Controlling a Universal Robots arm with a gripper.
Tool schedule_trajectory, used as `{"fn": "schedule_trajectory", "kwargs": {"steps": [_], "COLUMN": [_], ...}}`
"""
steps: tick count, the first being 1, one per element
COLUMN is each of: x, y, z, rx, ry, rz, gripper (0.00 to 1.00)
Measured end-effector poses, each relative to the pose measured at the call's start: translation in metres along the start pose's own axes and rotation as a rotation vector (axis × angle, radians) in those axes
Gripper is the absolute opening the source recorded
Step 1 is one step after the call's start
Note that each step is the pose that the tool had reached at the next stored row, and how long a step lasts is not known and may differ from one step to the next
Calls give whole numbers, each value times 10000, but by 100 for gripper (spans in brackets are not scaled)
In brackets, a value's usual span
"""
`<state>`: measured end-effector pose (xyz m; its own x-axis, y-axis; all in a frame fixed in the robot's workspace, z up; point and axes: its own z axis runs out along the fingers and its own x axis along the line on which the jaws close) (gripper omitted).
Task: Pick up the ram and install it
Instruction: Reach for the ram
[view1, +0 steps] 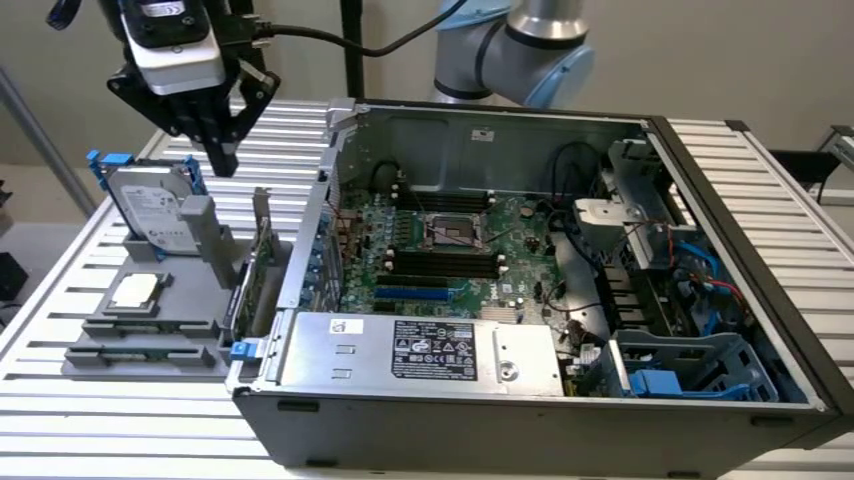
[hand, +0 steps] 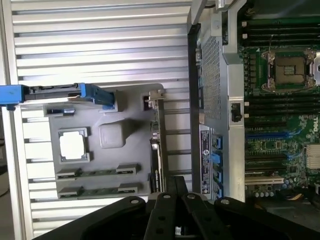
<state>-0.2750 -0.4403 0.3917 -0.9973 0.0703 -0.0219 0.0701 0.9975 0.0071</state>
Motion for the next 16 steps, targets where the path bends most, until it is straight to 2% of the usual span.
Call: {"fn": "schedule_trajectory", "kwargs": {"steps": [16], "x": [568], "y": [-187], "z": [-11], "rx": [174], "ry": [-11], "rz": [-3], "gripper": [11]}}
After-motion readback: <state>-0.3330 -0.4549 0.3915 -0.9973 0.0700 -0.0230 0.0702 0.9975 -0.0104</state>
